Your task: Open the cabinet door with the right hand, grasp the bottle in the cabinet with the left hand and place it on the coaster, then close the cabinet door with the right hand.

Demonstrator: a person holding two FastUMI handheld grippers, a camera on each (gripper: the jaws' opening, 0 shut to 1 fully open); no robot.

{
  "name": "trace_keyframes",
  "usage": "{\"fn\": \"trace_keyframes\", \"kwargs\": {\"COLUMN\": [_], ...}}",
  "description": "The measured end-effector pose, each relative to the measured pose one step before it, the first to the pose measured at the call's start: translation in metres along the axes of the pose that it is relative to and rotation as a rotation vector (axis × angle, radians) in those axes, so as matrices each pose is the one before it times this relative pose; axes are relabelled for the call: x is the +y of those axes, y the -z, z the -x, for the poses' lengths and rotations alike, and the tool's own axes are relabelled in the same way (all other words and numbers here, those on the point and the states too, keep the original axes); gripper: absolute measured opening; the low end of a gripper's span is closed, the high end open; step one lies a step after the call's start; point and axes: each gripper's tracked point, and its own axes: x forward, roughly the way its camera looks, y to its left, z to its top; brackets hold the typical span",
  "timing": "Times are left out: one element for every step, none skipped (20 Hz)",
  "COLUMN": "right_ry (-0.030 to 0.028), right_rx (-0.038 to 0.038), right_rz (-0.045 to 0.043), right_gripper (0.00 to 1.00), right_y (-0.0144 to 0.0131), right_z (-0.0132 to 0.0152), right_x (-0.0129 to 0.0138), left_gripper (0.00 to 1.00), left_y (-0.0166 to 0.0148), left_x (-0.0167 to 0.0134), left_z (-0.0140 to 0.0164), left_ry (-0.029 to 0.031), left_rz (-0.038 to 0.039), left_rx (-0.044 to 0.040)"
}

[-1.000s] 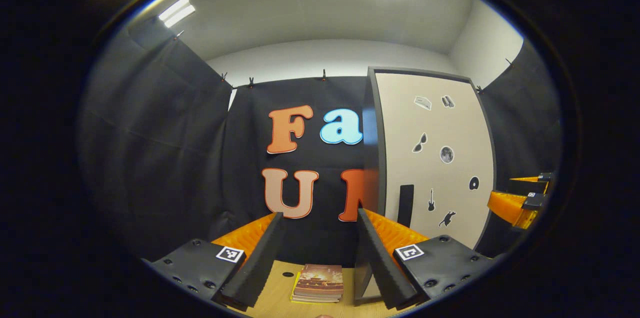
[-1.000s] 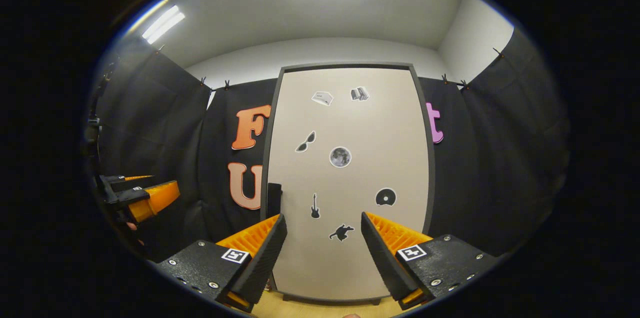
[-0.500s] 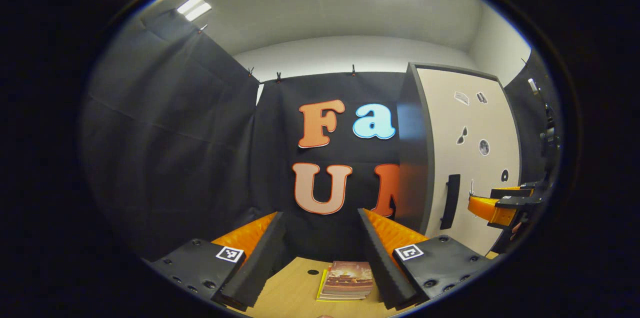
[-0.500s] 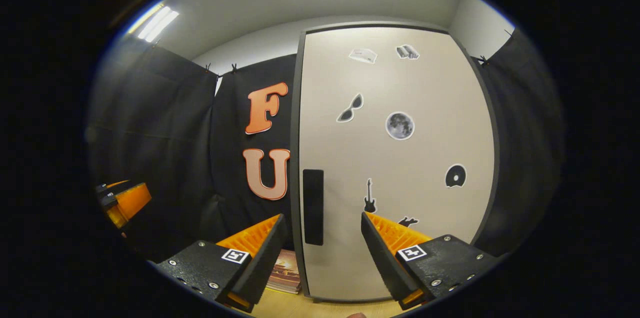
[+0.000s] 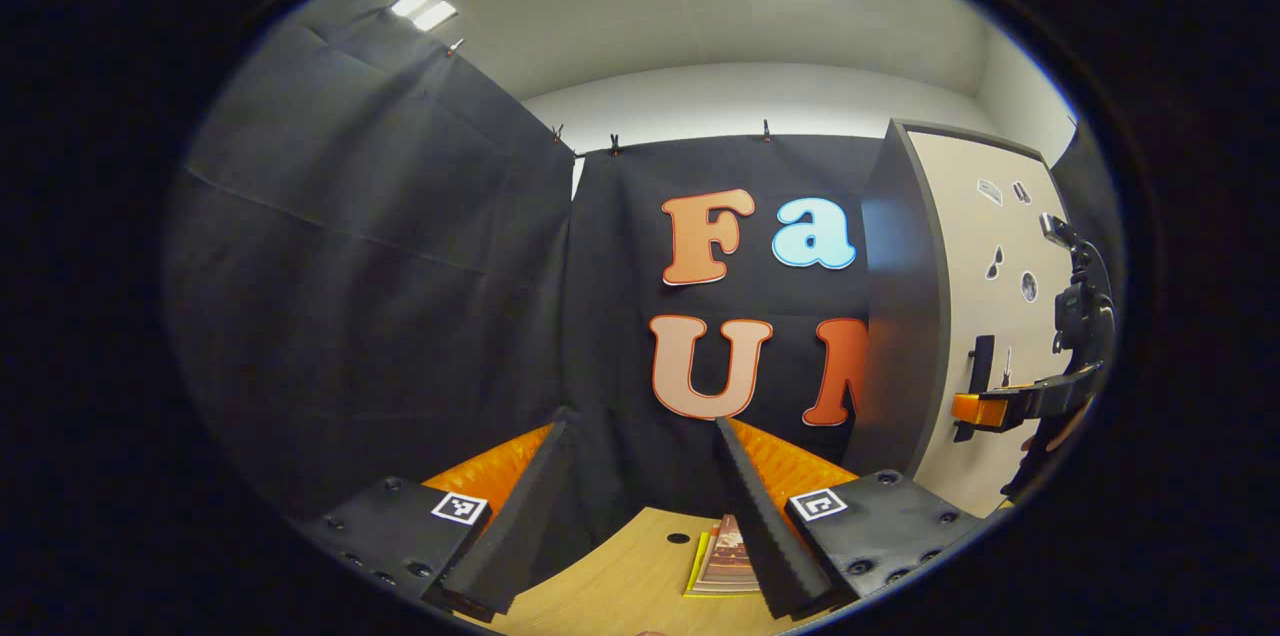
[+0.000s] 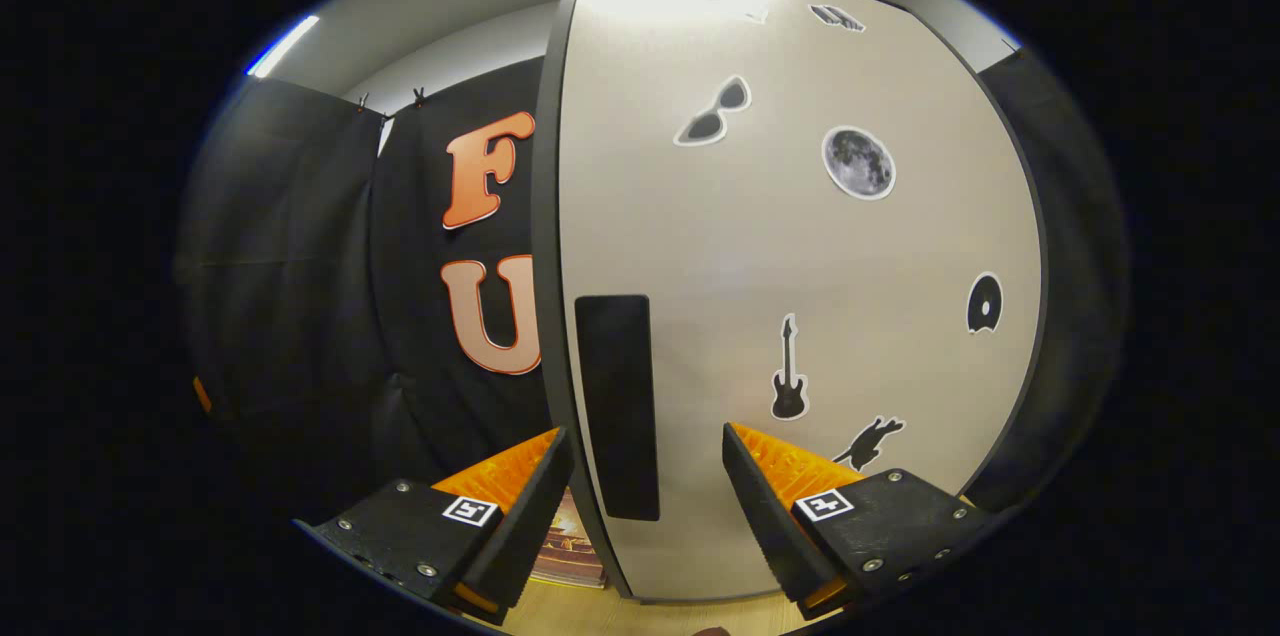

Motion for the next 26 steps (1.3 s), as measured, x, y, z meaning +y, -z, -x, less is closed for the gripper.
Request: {"fn": "trace_keyframes", "kwargs": {"right_ry": [0.00238,0.00369,0.01149,0.01251,0.01083,-0.00338,-0.02262,-0.00357,0.01632,0.01373,0.00724,-0.00007,-0.00339,-0.00371,-0.00736,-0.00891,-0.0096,-0.00983,-0.01186,-0.01237,-0.01709,-0.02101,-0.02157,-0.01623,-0.01256,-0.0111], "right_rx": [0.01992,0.01241,0.00273,-0.00221,-0.00125,-0.00342,0.00546,0.01412,-0.00779,-0.00075,-0.00937,0.00075,0.00635,0.00748,0.00667,0.00016,-0.00078,0.00526,0.00546,0.00858,0.00351,0.00379,0.00718,0.00806,0.00595,0.00421], "right_rz": [-0.01437,-0.01196,-0.00757,0.0012,0.01153,0.00897,-0.00481,-0.01411,0.00453,0.01721,0.01155,0.00098,-0.00959,-0.01273,-0.00397,0.00653,0.00088,0.00632,0.00517,0.00501,0.00537,0.00212,0.00269,0.00107,0.00118,-0.00128], "right_gripper": [0.93,0.92,0.91,0.9,0.84,0.81,0.69,0.6,0.41,0.36,0.35,0.34,0.32,0.3,0.28,0.27,0.25,0.25,0.25,0.25,0.25,0.25,0.25,0.25,0.25,0.25], "right_y": [0.00417,0.00291,-0.00118,-0.00041,0.00036,0.00008,0.00143,0.00235,-0.00095,0.0006,-0.00048,0.00013,0.0004,0.00046,0.00045,0.00021,-0.00103,-0.00051,-0.00116,-0.0011,-0.00113,-0.0015,0.00143,0.00076,0.00329,0.00232], "right_z": [-0.0031,-0.00232,0.00036,-0.00055,-0.00033,-0.00074,-0.00243,0.00208,-0.00065,-0.00015,0.00024,0.00086,0.00129,-0.00052,0.00125,0.0016,0.00237,0.0038,0.00438,0.00428,0.00458,0.0039,0.00357,0.00423,0.00675,0.0072], "right_x": [-0.00035,0.00051,-0.00091,-0.0011,-0.001,0.00067,0.00684,0.00472,-0.00062,-0.00107,0.00052,0.0008,-0.00053,0.00001,0.00067,-0.0004,0.00037,0.00149,0.00184,0.00118,0.00157,0.00215,0.00019,0.00053,0.00096,0.00058], "left_gripper": [0.94,0.94,0.94,0.94,0.94,0.94,0.94,0.94,0.94,0.94,0.94,0.94,0.94,0.94,0.94,0.94,0.94,0.94,0.94,0.94,0.94,0.94,0.94,0.94,0.94,0.93], "left_y": [-0.00034,-0.00018,-0.0004,-0.00018,0.00031,0.00085,0.00116,0.00078,0.00108,0.00139,0.00185,-0.00062,-0.0001,0.00169,0.00297,0.00076,-0.00045,-0.00035,-0.00005,-0.00147,-0.0012,-0.00054,0.00249,0.0036,0.0024,0.00154], "left_x": [0.00107,0.00112,0.00169,0.00005,-0.00074,-0.00191,-0.00085,-0.00184,-0.00088,-0.0006,-0.00057,-0.0012,-0.00039,-0.00113,-0.00204,-0.00186,-0.00454,-0.00406,-0.00452,-0.0057,-0.00618,-0.00823,-0.00771,-0.00739,-0.00667,-0.00721], "left_z": [0.00013,0.00064,-0.00044,0.0007,0.00025,-0.00006,0.00122,0.00063,0.00092,0.00083,0.00313,0.00202,0.00102,0.00078,0.00102,-0.00115,-0.00303,-0.00268,-0.00375,-0.00207,0.0012,0.00246,0.00731,0.00537,0.00247,0.0015], "left_ry": [-0.00274,0.00003,0.00004,0.00004,0.00224,0.00384,0.00537,0.0053,0.00255,-0.00003,0.0005,0.00291,0.00176,0.00099,0.00115,0.00313,0.0059,0.00713,0.00753,0.00855,0.01047,0.0121,0.00841,0.00762,0.01081,0.00969], "left_rz": [-0.00748,-0.00564,-0.00535,-0.00472,-0.00258,0.00024,0.00218,0.00116,-0.00184,-0.00663,-0.00661,-0.00228,-0.00021,-0.0004,0.00057,0.00359,0.00459,0.00515,0.00424,0.00324,0.0021,-0.00119,-0.0067,-0.00936,-0.00747,-0.00541], "left_rx": [-0.00113,-0.00244,-0.00067,0.00042,0.00201,0.00438,0.00363,0.00411,0.00428,0.00758,0.00556,-0.0024,-0.00077,0.00393,0.00329,0.00091,-0.00099,-0.00209,-0.00343,-0.00336,-0.00194,0.00266,0.01005,0.01335,0.01004,0.00899]}}
